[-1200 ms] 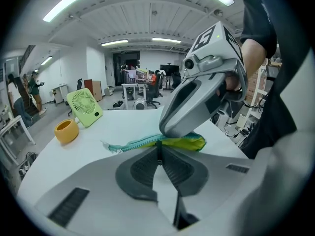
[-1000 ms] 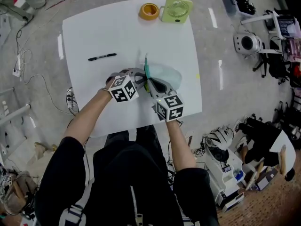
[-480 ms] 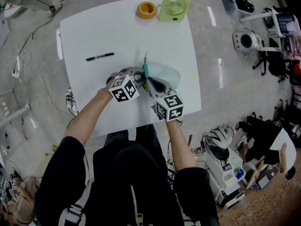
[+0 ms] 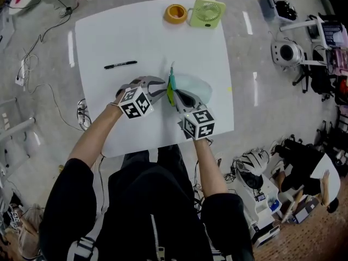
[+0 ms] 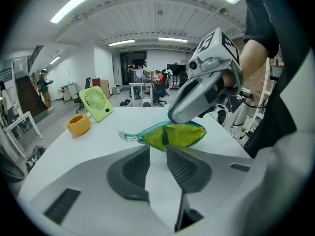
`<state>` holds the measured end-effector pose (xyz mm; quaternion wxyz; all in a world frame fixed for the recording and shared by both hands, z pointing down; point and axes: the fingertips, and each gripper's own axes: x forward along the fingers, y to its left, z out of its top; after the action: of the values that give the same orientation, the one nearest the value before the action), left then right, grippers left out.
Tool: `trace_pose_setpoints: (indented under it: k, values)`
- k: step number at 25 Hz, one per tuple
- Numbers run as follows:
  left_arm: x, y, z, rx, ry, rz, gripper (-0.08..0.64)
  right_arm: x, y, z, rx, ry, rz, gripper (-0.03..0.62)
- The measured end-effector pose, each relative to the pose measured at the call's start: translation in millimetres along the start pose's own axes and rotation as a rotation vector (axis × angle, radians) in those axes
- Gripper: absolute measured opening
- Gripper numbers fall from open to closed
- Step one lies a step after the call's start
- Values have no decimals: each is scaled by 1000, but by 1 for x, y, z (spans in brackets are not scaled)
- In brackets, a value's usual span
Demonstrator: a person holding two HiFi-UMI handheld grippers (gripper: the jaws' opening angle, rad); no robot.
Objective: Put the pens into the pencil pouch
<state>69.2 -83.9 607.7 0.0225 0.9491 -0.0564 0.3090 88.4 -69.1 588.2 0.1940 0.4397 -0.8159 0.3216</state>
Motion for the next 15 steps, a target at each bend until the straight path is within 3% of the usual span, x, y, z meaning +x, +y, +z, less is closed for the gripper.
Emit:
trace_pose_setpoints:
  k: [8,15]
  values:
    - [-44,33,-25,-72,3,94,190,3,-2,-1,6,12,-11,26]
    - [-82,53,-69,-71,79,154,201,3,0,-2,12,13,-14,28]
